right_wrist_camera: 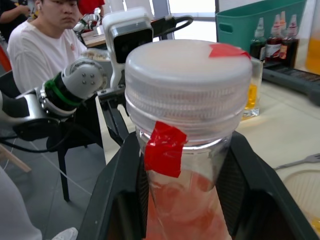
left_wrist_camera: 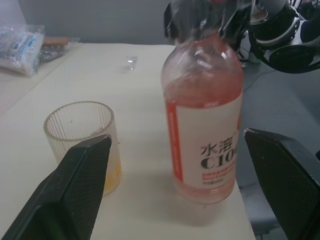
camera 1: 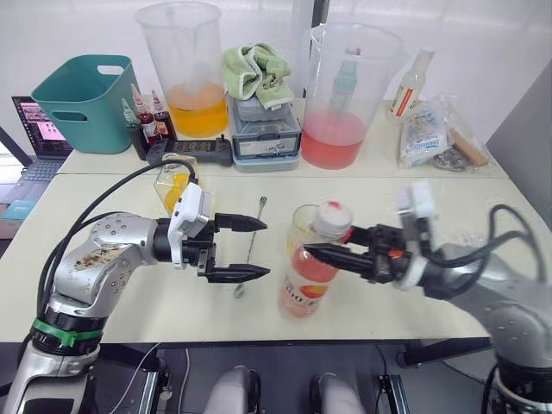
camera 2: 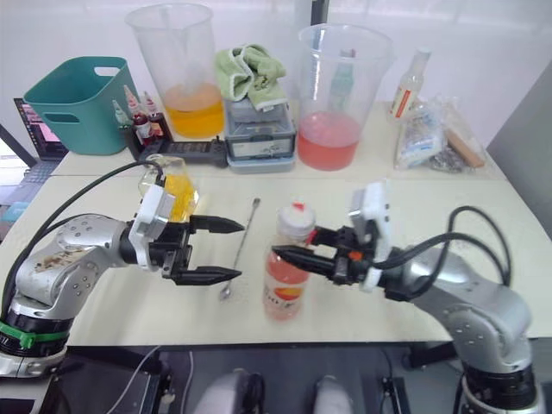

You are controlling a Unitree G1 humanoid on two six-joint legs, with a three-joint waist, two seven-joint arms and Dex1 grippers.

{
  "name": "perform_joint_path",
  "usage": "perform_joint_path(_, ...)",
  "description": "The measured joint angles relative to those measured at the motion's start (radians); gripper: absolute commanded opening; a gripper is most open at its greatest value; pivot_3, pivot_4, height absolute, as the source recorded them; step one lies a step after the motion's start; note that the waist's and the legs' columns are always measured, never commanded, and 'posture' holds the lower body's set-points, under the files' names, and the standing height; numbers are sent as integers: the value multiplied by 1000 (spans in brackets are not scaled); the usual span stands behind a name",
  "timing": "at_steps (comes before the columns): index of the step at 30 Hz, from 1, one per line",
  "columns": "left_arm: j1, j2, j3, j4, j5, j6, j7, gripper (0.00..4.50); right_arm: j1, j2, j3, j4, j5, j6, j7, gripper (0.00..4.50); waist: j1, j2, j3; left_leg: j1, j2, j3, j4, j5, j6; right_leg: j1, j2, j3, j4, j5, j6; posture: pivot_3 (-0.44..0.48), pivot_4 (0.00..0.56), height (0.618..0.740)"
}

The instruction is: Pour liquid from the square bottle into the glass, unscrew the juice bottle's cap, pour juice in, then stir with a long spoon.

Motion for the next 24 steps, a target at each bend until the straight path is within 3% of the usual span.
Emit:
perform_joint_path(4, 17, 20, 20, -24, -16, 16, 3, 4500, 29, 5, 93, 15, -135, -86, 54, 1284, -1, 0, 0, 0, 0, 1, 0, 0, 0, 0, 0, 0, 0, 0, 0, 0, 150, 739)
perform_joint_path(10, 41, 43, 41, -59, -32, 36, 25, 4500, 40, 12, 131, 23, -221, -170, 105, 1283, -3, -1, 0, 0, 1, 1, 0, 1, -1, 0, 1, 0, 0, 0, 0, 0, 150, 739)
perform_joint_path(24, 69, 48, 51, -82, -39, 38, 53, 4500, 9, 70, 151, 50, -340, -212, 73, 1283, -2, -1, 0, 1, 1, 1, 0, 2, -3, -1, 1, 0, 1, 0, -1, 0, 150, 739)
